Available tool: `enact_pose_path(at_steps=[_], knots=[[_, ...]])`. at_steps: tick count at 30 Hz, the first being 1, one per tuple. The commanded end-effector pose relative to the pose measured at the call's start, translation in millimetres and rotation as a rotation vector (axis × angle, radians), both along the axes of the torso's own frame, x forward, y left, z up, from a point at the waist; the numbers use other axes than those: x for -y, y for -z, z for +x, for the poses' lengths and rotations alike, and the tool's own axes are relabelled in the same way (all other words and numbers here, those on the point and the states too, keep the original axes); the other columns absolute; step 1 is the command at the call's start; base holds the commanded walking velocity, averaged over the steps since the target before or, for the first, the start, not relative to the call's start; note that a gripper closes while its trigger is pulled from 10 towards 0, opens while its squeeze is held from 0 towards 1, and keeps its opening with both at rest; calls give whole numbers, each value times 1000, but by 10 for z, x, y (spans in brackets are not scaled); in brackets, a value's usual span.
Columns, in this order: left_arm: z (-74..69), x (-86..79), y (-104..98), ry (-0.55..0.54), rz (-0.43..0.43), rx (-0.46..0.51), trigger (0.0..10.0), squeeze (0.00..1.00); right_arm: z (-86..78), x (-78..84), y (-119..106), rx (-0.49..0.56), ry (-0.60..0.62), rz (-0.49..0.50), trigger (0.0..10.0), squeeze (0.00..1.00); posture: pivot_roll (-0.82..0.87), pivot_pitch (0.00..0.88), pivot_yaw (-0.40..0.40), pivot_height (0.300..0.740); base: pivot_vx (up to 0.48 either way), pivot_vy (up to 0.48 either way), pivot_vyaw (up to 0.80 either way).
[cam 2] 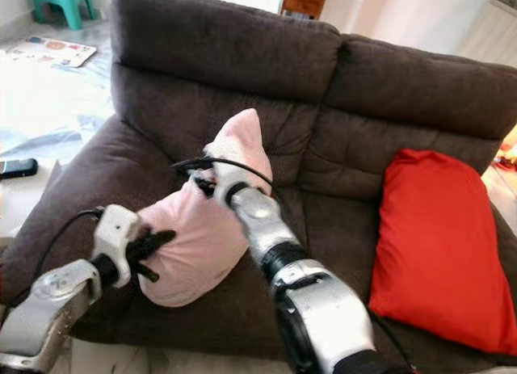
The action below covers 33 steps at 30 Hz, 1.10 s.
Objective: Move the pillow to the sofa from floor
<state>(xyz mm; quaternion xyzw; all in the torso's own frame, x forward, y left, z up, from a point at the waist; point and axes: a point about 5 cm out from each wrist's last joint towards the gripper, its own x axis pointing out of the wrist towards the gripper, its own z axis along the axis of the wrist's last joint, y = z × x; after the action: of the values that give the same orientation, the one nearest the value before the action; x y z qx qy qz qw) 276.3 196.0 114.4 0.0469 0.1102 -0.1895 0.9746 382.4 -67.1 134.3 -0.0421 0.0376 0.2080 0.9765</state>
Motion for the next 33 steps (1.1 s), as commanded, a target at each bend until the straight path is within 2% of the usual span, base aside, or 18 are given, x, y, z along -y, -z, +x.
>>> enact_pose_path(at_steps=[1, 2, 3, 5, 7, 9, 13, 15, 17, 21, 25, 30, 33], knots=[[50, -137, -15, -115, 11, 40, 10000, 0, 44, 445, -31, 59, 162, 29, 10000, 0, 232, 0, -224, 740, 0, 0, 0], [59, -196, -2, -164, 6, 45, 10000, 0, 34, 650, -20, 81, 231, 31, 10000, 0, 226, 0, -222, 740, 0, 0, 0], [59, -196, -2, -164, 6, 45, 10000, 0, 34, 650, -20, 81, 231, 31, 10000, 0, 226, 0, -222, 740, 0, 0, 0], [75, -304, 35, -270, 2, 57, 10000, 0, -53, 1096, 47, 118, 355, 16, 10000, 0, 201, 0, -212, 740, 0, 0, 0], [90, -376, 57, -351, -6, 69, 10000, 0, -198, 1446, 164, 126, 456, 7, 10000, 0, 188, 0, -205, 740, 0, 0, 0], [105, -407, 66, -393, -9, 81, 10000, 0, -317, 1623, 276, 114, 513, -3, 10000, 0, 187, 0, -203, 740, 0, 0, 0], [116, -480, 65, -458, -7, 97, 10000, 0, -439, 1690, 443, 76, 541, -27, 10000, 0, 181, 0, -195, 740, 0, 0, 0], [124, -619, 51, -548, -2, 123, 10000, 0, -606, 1677, 670, 29, 547, -26, 10000, 0, 179, 0, -190, 740, 0, 0, 0], [124, -619, 51, -548, -2, 123, 10000, 0, -606, 1677, 670, 29, 547, -26, 10000, 0, 179, 0, -190, 740, 0, 0, 0], [111, -765, 40, -594, 37, 133, 10000, 0, -845, 1667, 974, -61, 599, 2, 10000, 0, 179, 0, -189, 740, 0, 0, 0], [103, -800, 46, -598, 63, 136, 10000, 0, -907, 1699, 1037, -86, 632, 14, 10000, 0, 176, 0, -188, 740, 0, 0, 0], [38, -1069, -36, -679, 195, 184, 10000, 0, -1082, 1765, 1186, -133, 685, 13, 10000, 0, 175, 0, -181, 740, 0, 0, 0], [44, -1081, -18, -676, 215, 180, 10000, 0, -1119, 1750, 1207, -128, 686, 27, 10000, 0, 171, 0, -175, 740, 0, 0, 0]])
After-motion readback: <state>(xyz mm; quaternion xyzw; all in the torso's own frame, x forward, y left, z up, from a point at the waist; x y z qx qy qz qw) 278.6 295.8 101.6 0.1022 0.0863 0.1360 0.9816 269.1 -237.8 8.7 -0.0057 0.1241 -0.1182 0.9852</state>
